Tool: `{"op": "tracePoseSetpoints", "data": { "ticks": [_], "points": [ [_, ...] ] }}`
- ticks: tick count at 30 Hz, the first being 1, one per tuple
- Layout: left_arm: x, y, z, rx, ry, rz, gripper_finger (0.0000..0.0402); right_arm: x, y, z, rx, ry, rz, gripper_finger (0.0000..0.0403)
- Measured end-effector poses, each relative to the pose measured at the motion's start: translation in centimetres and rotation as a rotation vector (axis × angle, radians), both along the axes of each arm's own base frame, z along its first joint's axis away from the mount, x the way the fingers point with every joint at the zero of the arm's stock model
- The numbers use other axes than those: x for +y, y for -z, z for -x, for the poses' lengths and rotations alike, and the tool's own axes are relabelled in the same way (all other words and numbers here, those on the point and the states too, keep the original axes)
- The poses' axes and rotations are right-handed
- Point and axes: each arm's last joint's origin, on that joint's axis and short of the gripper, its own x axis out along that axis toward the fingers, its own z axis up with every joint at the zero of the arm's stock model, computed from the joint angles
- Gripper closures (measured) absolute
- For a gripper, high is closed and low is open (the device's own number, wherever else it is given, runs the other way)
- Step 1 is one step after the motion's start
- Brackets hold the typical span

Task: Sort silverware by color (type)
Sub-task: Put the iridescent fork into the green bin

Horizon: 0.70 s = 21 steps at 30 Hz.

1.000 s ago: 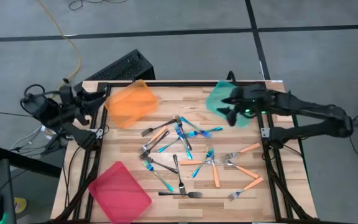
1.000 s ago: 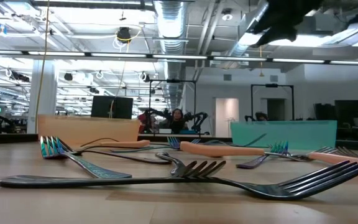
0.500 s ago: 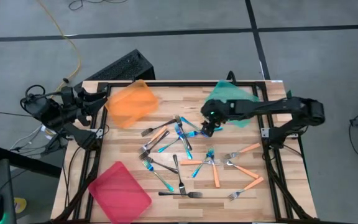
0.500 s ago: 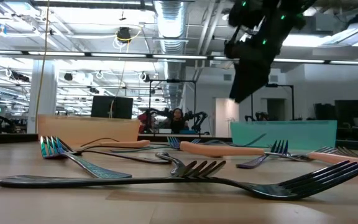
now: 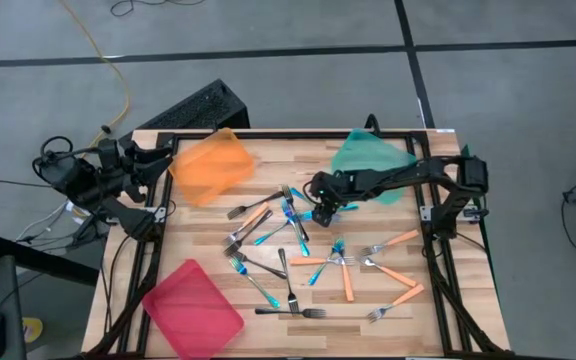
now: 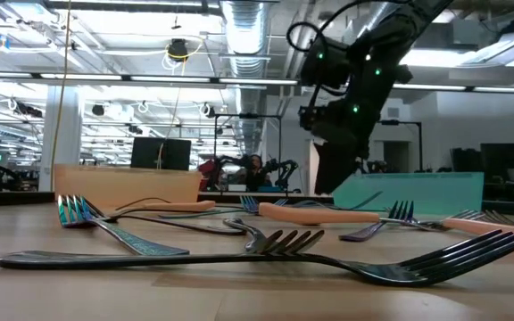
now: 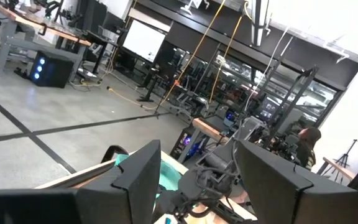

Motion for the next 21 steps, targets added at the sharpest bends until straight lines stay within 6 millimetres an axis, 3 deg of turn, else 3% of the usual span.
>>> {"op": "tracePoseSetpoints", "data": {
  "ticks": [13,17,21],
  "points": [
    [0.0,0.1,0.0,0.007,-0.014,-0.002,0.0205,0.0,2.5,-0.6,0.063,0.002,-0.022,0.0145],
    [0.0,0.1,0.0,0.008,-0.014,-0.003,0.0205,0.0,2.4,-0.6,0.06,0.008,-0.024,0.0175],
    [0.0,0.1,0.0,0.008,-0.014,-0.003,0.0205,0.0,2.4,-0.5,0.055,0.033,-0.035,0.0231]
  ]
}}
